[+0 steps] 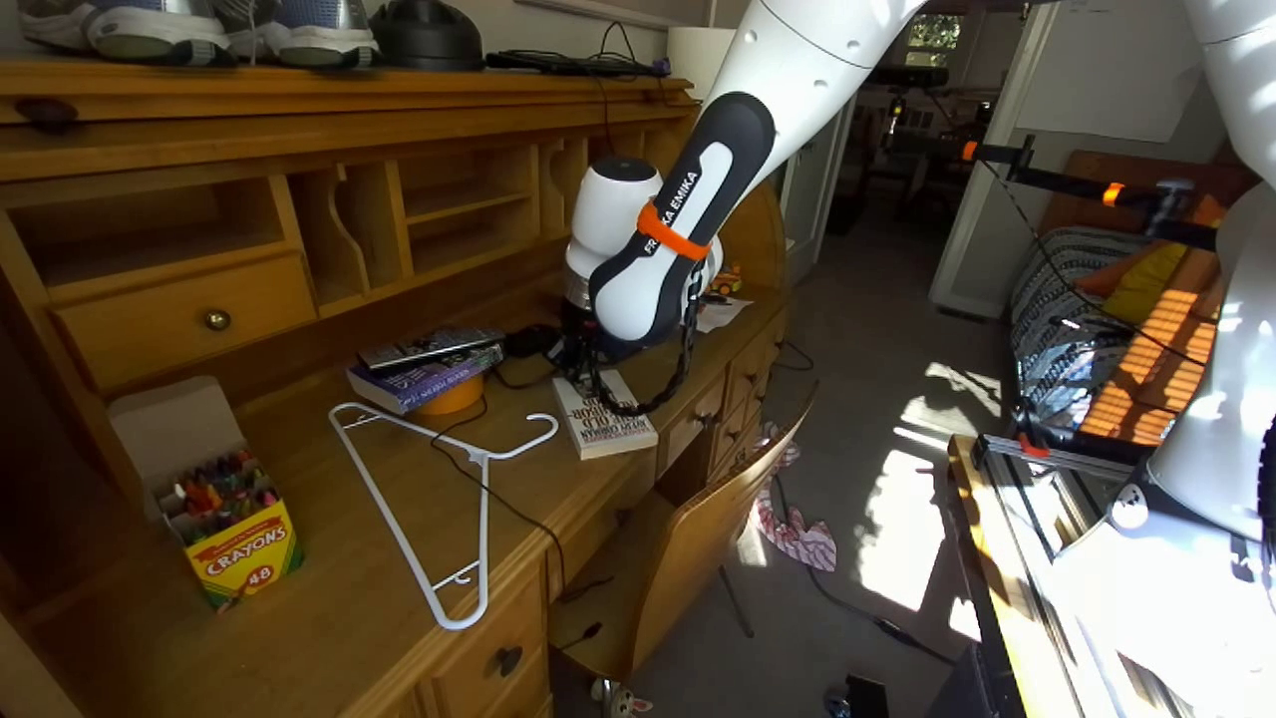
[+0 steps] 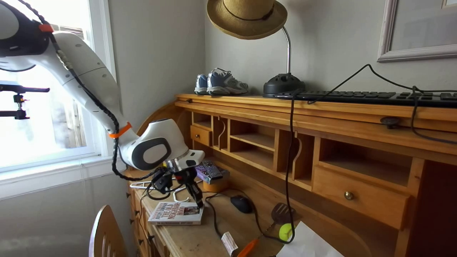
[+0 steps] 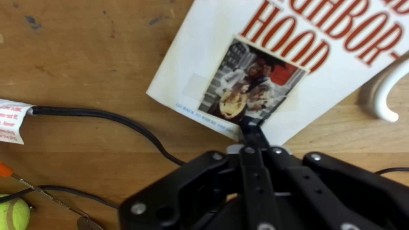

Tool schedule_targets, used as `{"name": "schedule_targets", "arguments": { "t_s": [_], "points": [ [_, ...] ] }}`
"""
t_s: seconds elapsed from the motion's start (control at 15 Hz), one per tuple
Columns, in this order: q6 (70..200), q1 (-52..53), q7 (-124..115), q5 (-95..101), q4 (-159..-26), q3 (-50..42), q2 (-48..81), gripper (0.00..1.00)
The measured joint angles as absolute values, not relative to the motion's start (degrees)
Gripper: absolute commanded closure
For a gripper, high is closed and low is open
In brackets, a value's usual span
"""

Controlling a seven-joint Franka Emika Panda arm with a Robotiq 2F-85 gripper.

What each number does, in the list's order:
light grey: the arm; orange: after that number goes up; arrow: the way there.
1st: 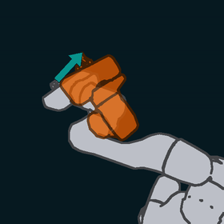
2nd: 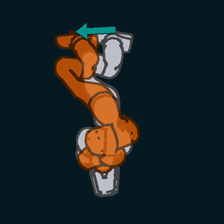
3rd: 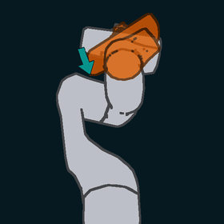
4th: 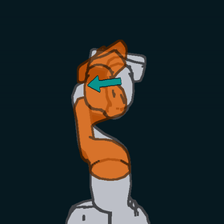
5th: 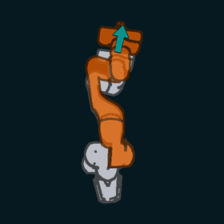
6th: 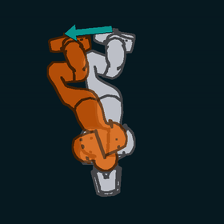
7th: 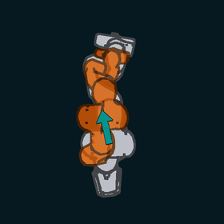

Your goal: Move the book slightly backward

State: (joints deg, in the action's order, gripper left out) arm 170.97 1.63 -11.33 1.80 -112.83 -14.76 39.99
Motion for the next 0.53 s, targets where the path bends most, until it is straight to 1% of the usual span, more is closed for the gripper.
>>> {"name": "schedule_targets", "arguments": {
  "t_s": [0.53],
  "points": [
    [171.0, 2.0, -6.3, 3.4, -116.8, -15.2, 37.6, 1.00]
  ]
}}
